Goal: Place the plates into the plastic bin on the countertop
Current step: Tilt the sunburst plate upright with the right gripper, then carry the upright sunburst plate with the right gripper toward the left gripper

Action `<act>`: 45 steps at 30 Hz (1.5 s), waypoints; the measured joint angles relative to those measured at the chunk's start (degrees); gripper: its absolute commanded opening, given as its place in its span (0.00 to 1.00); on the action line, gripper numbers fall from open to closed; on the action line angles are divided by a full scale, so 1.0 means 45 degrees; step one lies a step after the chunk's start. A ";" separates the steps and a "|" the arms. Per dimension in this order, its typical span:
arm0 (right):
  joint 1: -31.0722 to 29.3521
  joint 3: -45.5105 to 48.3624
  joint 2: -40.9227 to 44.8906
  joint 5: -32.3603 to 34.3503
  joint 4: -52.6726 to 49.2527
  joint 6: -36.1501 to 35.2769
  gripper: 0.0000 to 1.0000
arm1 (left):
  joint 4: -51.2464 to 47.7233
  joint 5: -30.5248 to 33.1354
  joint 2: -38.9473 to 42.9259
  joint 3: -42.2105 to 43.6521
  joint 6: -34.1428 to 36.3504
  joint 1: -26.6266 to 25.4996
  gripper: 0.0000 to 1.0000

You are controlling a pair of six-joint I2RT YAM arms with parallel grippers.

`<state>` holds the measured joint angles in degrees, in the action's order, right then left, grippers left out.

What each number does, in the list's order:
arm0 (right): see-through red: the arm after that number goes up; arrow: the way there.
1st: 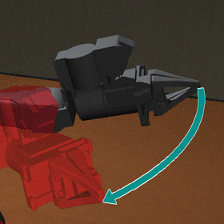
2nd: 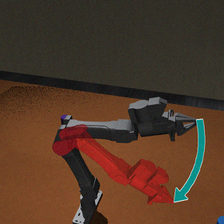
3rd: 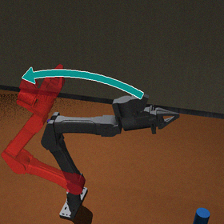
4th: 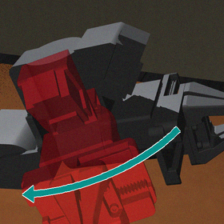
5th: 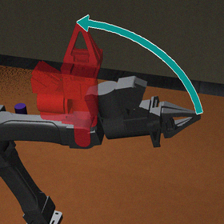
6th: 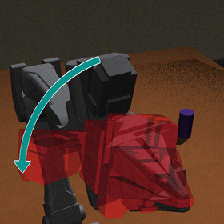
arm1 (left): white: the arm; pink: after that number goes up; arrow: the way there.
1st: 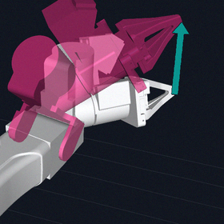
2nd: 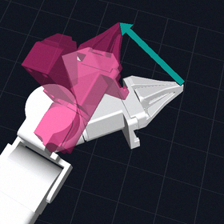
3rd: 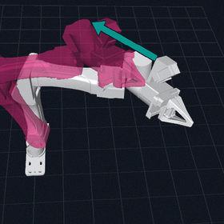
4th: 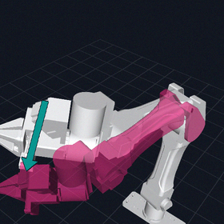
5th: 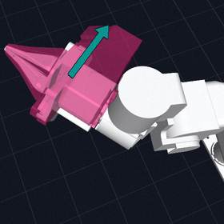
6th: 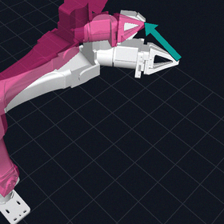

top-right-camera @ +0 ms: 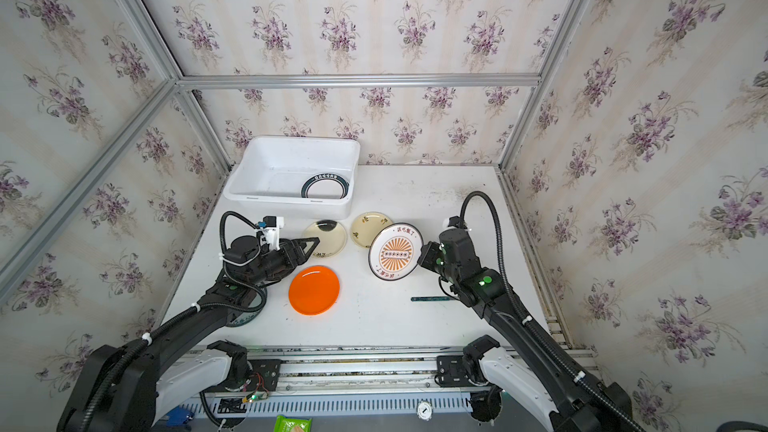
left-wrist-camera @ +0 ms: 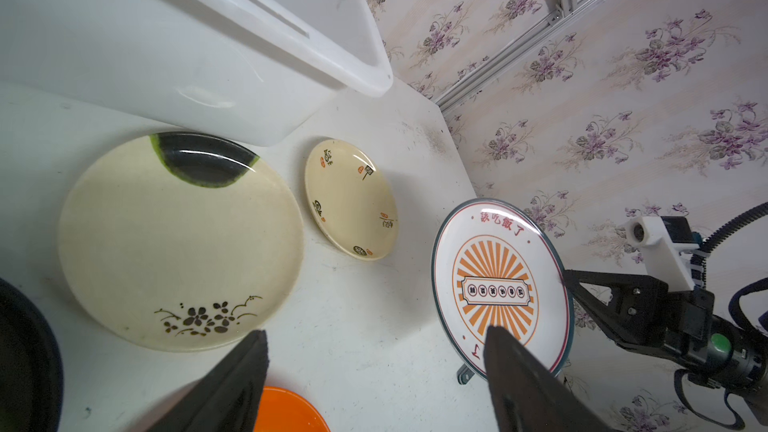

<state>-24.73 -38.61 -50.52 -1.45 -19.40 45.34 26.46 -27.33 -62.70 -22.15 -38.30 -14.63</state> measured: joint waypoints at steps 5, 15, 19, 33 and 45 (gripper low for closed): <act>0.0000 -0.0092 -0.0631 -0.0607 0.0500 -0.0155 0.00 | 0.0287 -0.0243 -0.0952 -0.0602 -0.0185 -0.0369 0.75; 0.0019 -0.0068 -0.0243 -0.1093 0.1107 -0.0763 0.00 | 0.0957 -0.0398 -0.3152 -0.1569 -0.0661 -0.1166 0.65; 0.0024 -0.0049 -0.0151 -0.1277 0.1190 -0.1015 0.00 | 0.1268 -0.0461 -0.3818 -0.2059 -0.0942 -0.1545 0.62; 0.0408 0.0209 -0.0306 -0.2171 0.1953 -0.1413 0.00 | 0.2297 -0.0612 -0.5663 -0.3128 -0.1651 -0.2939 0.49; 0.0918 0.0525 -0.0466 -0.3011 0.2686 -0.0787 0.00 | 0.2637 -0.0860 -0.6407 -0.3716 -0.2035 -0.3235 0.31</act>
<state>-20.60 -36.25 -52.62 -15.00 -7.31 41.80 38.33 -31.20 -91.53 -38.87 -47.46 -29.19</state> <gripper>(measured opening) 0.073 0.347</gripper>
